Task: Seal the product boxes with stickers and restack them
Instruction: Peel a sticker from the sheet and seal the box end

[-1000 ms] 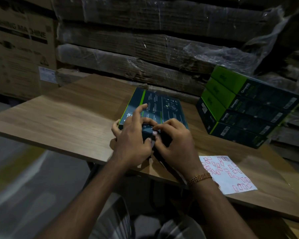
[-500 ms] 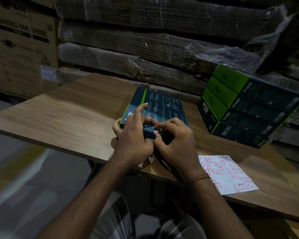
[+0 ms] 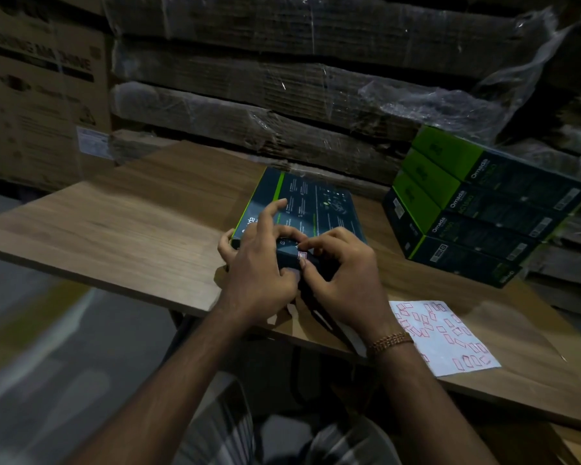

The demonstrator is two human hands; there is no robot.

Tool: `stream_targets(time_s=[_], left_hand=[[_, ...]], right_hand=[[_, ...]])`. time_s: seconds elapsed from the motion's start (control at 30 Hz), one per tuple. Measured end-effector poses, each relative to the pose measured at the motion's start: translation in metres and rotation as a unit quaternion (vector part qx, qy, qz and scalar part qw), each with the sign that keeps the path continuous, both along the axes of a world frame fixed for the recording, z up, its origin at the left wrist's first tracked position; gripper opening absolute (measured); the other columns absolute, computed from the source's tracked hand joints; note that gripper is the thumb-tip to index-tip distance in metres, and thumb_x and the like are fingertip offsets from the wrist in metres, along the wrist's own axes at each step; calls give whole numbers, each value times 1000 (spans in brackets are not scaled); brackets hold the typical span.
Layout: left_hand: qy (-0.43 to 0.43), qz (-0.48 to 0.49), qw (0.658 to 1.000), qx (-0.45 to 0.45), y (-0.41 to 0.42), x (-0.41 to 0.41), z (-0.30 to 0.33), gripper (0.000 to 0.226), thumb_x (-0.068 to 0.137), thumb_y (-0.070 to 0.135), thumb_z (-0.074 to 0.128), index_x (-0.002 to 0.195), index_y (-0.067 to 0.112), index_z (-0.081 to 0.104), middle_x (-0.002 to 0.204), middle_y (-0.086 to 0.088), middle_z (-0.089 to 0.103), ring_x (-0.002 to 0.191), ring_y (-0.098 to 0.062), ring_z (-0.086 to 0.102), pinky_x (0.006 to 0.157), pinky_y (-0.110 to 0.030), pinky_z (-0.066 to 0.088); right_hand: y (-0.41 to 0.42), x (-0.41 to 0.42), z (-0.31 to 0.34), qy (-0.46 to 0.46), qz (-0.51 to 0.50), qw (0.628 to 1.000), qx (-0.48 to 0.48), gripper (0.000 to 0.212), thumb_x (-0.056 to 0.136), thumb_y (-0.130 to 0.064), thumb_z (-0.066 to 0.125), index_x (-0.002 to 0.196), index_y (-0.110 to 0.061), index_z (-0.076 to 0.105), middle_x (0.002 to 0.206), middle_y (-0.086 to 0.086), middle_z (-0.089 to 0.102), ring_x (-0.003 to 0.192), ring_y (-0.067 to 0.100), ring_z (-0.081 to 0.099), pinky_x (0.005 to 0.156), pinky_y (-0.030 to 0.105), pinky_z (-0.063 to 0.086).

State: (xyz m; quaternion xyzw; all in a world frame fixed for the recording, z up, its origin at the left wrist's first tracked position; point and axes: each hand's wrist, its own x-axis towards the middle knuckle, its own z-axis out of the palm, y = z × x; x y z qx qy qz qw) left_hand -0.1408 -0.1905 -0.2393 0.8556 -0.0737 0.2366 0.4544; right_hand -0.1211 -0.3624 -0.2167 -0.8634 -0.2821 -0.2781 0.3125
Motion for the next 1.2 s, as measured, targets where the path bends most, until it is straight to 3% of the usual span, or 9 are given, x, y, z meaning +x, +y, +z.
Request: stream_targets(time_s=[0.1,0.27,0.43,0.57,0.67,0.77,0.97,1.2], left_hand=[[1,2,1000,-10,0,0,0,105,79,11,73,163,41,18,122,28,65,119,37,19,124,-62,8],[0,4,1000,-26,-1,0,0,97,83,15,73,163,37,22,119,28,67,126,15,36,127,-57,1],[-2,-3,999,-38,-2,0,1,93,73,31,56,161,37,26,115,31,67,128,11,40,128,-54,-2],[-24,4,999,-38,-2,3,-3,80,86,37,66,158,40,30,117,30,69,134,8,44,126,-58,0],[-36,16,999,-33,-2,3,-4,77,94,38,75,157,42,32,119,30,69,133,15,39,126,-59,2],[-37,18,999,-34,-2,2,-4,76,95,36,76,157,43,33,119,30,68,125,25,33,127,-60,4],[-21,-3,998,-52,-2,0,-1,75,97,26,75,158,42,33,120,27,68,138,7,38,127,-58,-1],[-9,-21,999,-46,2,3,-3,90,92,14,78,157,49,26,127,32,64,142,-1,46,125,-65,10]], right_hand=[[-1,-1,2,6,5,1000,-7,21,91,-12,81,111,-16,79,102,-7,63,95,3,64,80,14,53],[0,-1,0,4,-6,1000,0,20,92,-23,82,111,-20,79,102,-9,63,96,0,62,80,11,50],[2,-1,1,-5,-9,1000,0,18,92,-20,82,109,-19,80,100,-8,63,93,0,61,78,10,49],[0,-1,1,-5,-2,1000,-2,19,91,-13,79,110,-17,80,100,-6,63,91,3,63,76,14,51],[-1,-2,2,-9,1,1000,4,20,91,-12,77,110,-17,81,98,-7,64,90,4,63,76,16,52],[0,-3,2,-9,-5,1000,14,15,93,-19,78,108,-18,81,97,-8,64,89,4,63,74,14,49],[1,-4,2,-3,0,1000,24,18,92,-12,78,108,-19,81,98,-8,63,90,1,62,74,11,49],[-1,-8,2,16,12,999,32,34,87,-1,62,113,-20,72,99,-10,61,94,9,59,77,24,51]])
